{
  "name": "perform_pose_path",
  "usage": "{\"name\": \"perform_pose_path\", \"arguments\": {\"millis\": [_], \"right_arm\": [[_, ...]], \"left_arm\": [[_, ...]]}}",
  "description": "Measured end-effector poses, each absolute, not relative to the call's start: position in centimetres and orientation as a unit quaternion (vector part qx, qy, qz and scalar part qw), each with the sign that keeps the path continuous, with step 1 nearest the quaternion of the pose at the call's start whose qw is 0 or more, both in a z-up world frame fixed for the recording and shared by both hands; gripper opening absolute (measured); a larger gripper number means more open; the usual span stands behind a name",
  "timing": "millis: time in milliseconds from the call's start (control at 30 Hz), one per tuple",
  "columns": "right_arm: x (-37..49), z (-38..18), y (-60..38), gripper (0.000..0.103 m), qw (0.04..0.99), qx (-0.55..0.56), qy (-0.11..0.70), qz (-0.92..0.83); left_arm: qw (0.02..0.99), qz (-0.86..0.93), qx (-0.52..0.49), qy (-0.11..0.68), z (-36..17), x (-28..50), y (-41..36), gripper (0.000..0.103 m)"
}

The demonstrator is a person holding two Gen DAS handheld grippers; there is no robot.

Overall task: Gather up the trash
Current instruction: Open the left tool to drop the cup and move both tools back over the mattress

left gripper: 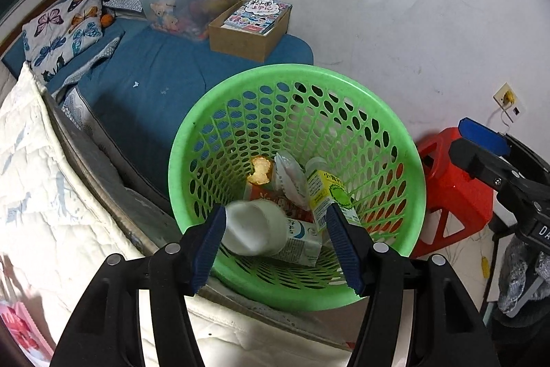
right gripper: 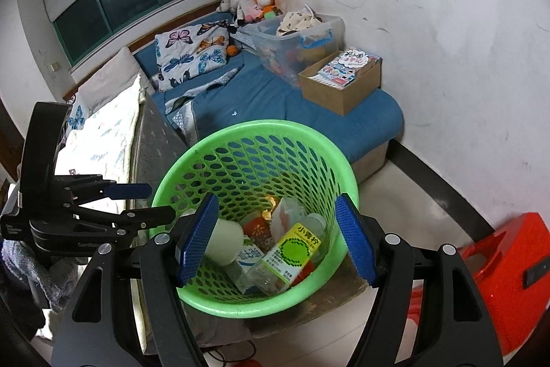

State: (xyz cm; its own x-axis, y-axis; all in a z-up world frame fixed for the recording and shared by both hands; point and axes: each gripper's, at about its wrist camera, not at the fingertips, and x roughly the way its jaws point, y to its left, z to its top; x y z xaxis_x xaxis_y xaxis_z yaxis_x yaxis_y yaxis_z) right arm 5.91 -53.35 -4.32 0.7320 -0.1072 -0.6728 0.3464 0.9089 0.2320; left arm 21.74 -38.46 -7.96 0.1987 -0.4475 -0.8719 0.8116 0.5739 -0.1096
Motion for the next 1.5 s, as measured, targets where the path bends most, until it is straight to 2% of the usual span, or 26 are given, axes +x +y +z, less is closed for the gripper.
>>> {"name": "perform_pose_path", "arguments": {"millis": [400,467,600,733,1500], "right_arm": [[6.1,-3.2,-50.7,0.071,0.921,0.161,0.340,-0.101],[6.3,-2.9,-50.1,0.071,0.922,0.160,0.339,-0.095],[6.8,-2.2,-48.4,0.071,0.926,0.153,0.337,-0.076],[7.7,-1.9,-46.2,0.076,0.928,0.144,0.339,-0.054],[15.8,-1.3,-30.5,0.084,0.920,0.061,0.370,0.112]], "left_arm": [[0.781,-0.406,0.153,0.449,-4.3,21.8,-33.1,0.059],[0.787,-0.403,0.144,0.445,-3.8,21.6,-31.8,0.063],[0.804,-0.388,0.126,0.432,-2.6,21.2,-28.6,0.064],[0.822,-0.361,0.111,0.426,-1.9,20.8,-25.0,0.066],[0.885,-0.172,0.001,0.432,-2.2,22.6,-0.2,0.069]]}}
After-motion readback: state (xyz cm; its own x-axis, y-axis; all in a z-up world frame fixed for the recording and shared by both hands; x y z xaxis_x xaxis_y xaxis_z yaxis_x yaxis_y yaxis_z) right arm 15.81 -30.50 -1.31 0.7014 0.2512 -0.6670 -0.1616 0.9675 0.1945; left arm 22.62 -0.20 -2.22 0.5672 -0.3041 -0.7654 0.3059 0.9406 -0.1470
